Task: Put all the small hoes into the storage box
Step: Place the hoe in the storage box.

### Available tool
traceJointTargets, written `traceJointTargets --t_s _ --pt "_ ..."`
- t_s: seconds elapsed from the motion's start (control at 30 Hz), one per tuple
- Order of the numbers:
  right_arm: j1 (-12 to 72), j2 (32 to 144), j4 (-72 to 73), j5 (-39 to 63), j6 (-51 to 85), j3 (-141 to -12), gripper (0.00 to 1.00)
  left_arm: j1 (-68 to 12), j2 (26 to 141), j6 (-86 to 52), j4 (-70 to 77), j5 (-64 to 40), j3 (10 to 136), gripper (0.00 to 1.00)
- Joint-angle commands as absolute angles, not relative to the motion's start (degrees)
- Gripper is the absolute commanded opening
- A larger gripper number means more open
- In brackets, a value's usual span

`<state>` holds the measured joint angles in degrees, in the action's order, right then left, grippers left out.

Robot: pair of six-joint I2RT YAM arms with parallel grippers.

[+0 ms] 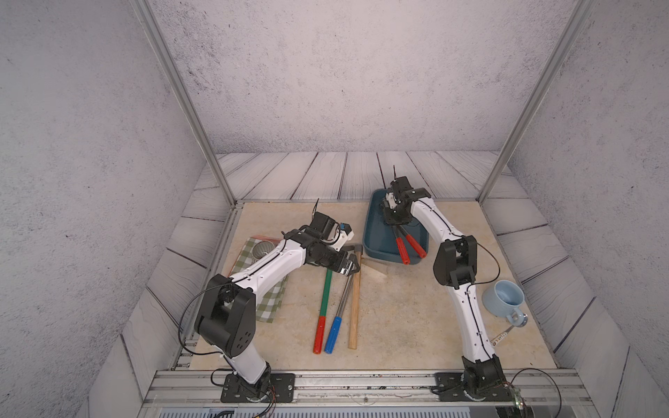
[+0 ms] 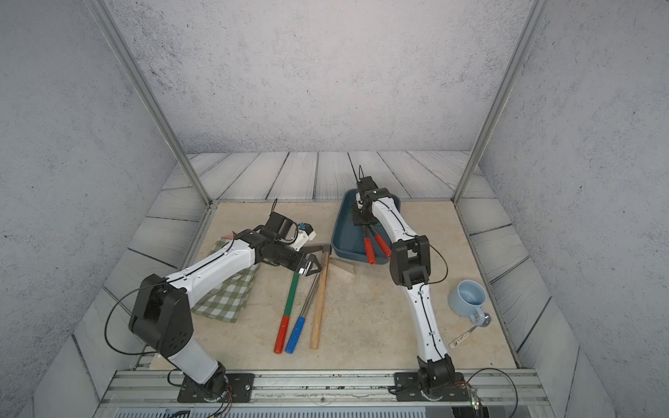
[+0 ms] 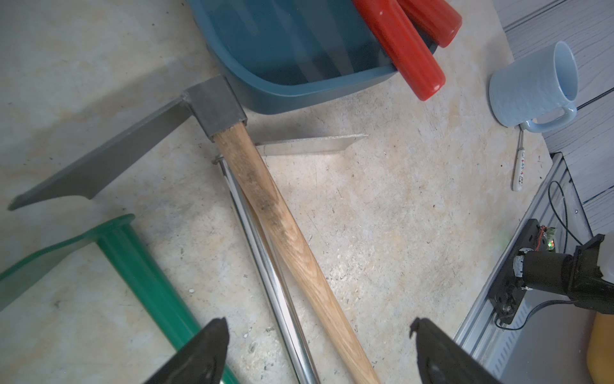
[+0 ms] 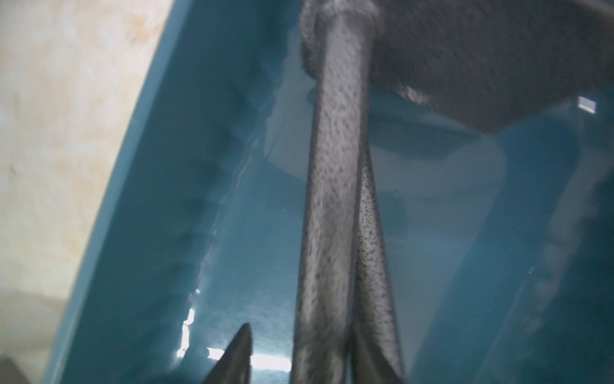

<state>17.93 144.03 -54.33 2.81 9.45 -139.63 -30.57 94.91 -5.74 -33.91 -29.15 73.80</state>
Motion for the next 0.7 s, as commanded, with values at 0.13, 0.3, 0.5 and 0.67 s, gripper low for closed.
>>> traceJointTargets --t_s 0.13,0.3,0.5,0.67 --pt "17.2 136.3 -49.8 1.7 9.9 -137.2 0.67 -31.0 95.3 -4.3 -35.1 -29.0 75.5 0.9" --pt "17.3 132.0 -47.9 2.3 9.9 -135.2 0.67 -31.0 94.6 -3.8 -35.0 -28.7 75.4 0.9" --pt "17.8 127.2 -49.9 3.3 11.0 -133.1 0.67 -31.0 93.9 -2.1 -36.3 -26.7 75.6 0.89" --pt "18.8 120.2 -49.2 3.2 15.3 -124.8 0.67 -31.9 94.3 -2.2 -36.5 -23.9 75.3 0.89"
